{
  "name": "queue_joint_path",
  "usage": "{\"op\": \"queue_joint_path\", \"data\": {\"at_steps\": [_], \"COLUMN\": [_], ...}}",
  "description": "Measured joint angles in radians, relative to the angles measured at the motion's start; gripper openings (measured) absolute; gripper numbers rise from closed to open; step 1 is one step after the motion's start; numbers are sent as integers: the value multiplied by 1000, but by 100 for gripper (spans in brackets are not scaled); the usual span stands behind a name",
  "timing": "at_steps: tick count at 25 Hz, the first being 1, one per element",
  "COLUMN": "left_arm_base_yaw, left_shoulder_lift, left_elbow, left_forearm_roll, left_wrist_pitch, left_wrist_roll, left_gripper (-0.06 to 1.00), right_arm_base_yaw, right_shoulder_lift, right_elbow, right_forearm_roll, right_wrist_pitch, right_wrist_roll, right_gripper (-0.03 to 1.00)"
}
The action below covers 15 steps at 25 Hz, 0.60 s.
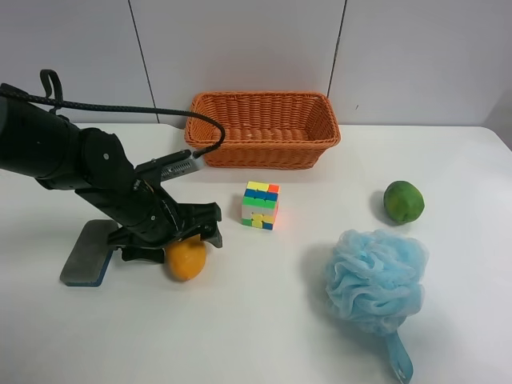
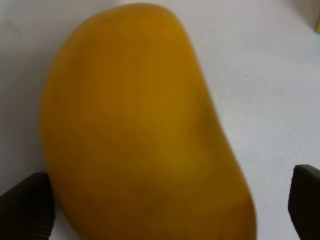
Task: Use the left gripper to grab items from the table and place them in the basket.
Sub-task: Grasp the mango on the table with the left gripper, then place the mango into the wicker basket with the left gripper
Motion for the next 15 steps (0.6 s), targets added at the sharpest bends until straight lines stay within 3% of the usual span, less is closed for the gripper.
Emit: {"op": "queue_joint_path", "data": {"at_steps": [3, 6, 15], "left_arm_base_yaw": [0, 0, 0], "left_shoulder_lift": [0, 0, 0], "left_elbow": [0, 0, 0], "left_forearm_roll": [-1, -1, -2], "left_wrist_pitch": [-11, -12, -12], "left_wrist_roll": [2, 3, 3], "left_gripper": [86, 66, 66], "right_arm_base_yaw": [0, 0, 0], "right_shoulder_lift": [0, 0, 0], "right_elbow": [0, 0, 0], "right_forearm_roll": [0, 0, 0], "right_wrist_pitch": [0, 0, 0], "right_wrist_roll": [0, 0, 0], "right_gripper": [99, 99, 99]}}
